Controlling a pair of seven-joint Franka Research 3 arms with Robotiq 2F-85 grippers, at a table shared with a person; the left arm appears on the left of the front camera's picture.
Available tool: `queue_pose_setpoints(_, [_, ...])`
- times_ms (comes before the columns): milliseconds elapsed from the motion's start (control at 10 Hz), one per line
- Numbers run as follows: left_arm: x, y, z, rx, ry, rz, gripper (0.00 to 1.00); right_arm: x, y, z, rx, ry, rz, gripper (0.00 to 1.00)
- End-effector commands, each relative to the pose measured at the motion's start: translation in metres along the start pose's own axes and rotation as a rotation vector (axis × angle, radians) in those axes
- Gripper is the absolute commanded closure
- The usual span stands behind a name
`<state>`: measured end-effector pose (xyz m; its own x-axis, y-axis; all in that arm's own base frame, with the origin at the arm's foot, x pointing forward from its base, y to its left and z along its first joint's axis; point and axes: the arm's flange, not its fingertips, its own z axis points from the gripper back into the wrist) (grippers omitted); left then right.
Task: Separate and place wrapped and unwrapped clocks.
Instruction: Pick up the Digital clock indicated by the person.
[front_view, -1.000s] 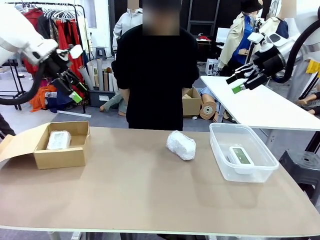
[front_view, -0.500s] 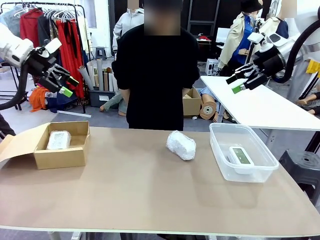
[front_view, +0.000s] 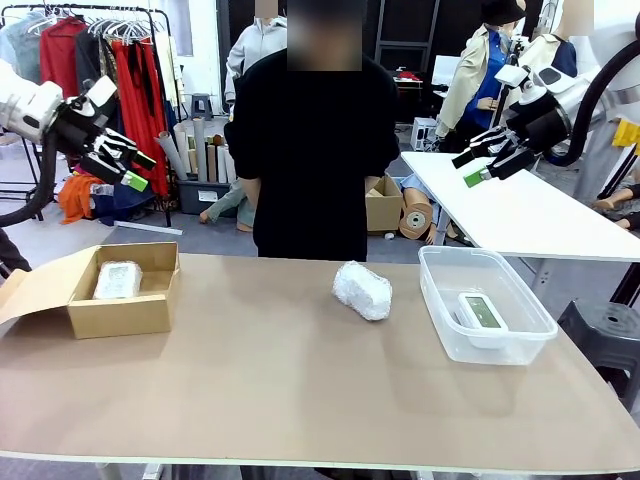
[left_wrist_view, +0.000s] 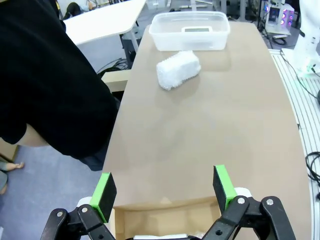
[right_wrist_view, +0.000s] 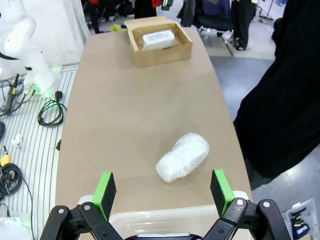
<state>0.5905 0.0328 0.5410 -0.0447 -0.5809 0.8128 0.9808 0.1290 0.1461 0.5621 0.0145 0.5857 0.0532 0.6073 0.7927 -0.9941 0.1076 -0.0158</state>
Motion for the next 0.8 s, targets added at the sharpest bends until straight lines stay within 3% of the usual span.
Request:
queue_pose_setpoints(0, [0.0012, -0.0010, 0.0006, -0.003, 0.000, -0.002, 0.00, 0.0012, 0.0012, 0.0013, -0.001, 0.006, 0.005, 0.00])
queue_pose_setpoints(700, [0.0012, -0.0010, 0.0006, -0.003, 0.000, -0.002, 0.00, 0.0012, 0.0012, 0.0013, -0.001, 0.006, 0.005, 0.00])
